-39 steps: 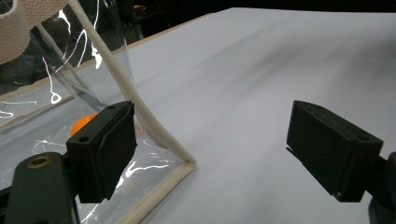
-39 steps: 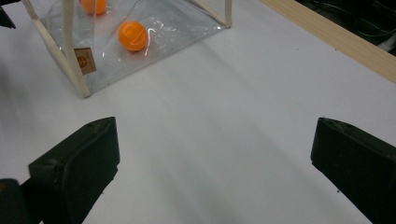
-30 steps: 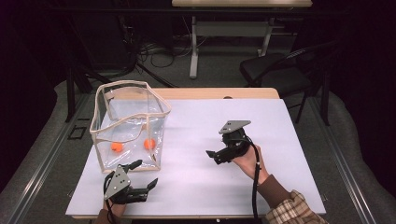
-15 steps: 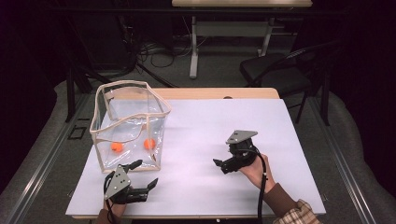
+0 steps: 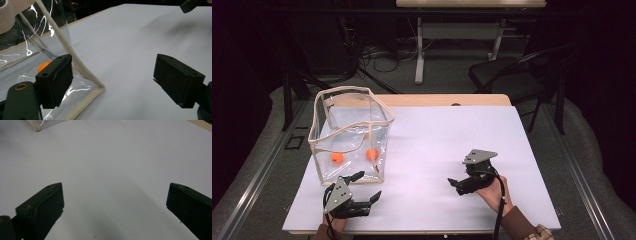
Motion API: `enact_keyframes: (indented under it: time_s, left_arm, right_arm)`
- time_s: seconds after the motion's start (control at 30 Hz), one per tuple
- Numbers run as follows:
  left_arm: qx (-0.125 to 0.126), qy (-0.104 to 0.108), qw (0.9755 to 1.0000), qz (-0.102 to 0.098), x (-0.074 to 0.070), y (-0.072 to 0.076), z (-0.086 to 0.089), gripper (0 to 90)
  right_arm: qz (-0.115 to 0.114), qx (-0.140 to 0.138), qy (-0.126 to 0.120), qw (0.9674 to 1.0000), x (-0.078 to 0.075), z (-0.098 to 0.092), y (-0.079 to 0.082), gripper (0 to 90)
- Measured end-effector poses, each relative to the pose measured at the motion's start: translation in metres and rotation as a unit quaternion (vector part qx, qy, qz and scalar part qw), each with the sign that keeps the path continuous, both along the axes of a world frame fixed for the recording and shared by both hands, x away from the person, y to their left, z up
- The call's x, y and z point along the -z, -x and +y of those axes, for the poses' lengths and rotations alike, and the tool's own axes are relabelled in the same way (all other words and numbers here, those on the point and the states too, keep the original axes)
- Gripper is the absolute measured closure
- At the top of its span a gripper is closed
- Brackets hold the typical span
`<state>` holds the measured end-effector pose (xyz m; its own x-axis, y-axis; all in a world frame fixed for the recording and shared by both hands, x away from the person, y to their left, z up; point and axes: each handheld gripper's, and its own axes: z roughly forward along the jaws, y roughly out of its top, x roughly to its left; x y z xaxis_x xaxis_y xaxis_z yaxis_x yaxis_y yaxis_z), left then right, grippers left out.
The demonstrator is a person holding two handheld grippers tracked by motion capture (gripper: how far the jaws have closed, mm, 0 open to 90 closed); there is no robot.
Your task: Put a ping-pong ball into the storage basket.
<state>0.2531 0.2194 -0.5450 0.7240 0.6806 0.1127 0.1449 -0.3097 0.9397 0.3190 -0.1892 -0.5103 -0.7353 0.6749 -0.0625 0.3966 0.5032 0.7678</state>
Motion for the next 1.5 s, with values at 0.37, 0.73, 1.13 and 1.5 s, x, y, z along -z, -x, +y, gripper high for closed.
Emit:
enact_keyframes:
  time_s: [0.37, 0.73, 1.13, 1.5]
  left_arm:
    - [0.000, -0.001, 1.0000, 0.000, 0.000, 0.000, 0.000, 15.8]
    - [-0.001, -0.001, 1.0000, 0.002, 0.000, 0.000, 0.000, 15.8]
    - [-0.001, -0.002, 1.0000, 0.002, 0.000, 0.000, -0.001, 15.8]
    - [-0.001, -0.002, 1.0000, 0.002, 0.000, 0.000, -0.001, 15.8]
  right_arm:
    - [-0.013, 0.007, -0.008, 0.9999, 0.012, -0.013, 0.015, 0.8]
    - [-0.029, 0.011, -0.020, 0.9993, 0.022, -0.025, 0.027, 0.2]
    - [-0.042, 0.005, -0.033, 0.9985, 0.030, -0.031, 0.042, 0.0]
    - [-0.068, 0.020, -0.040, 0.9967, 0.028, -0.036, 0.055, 0.0]
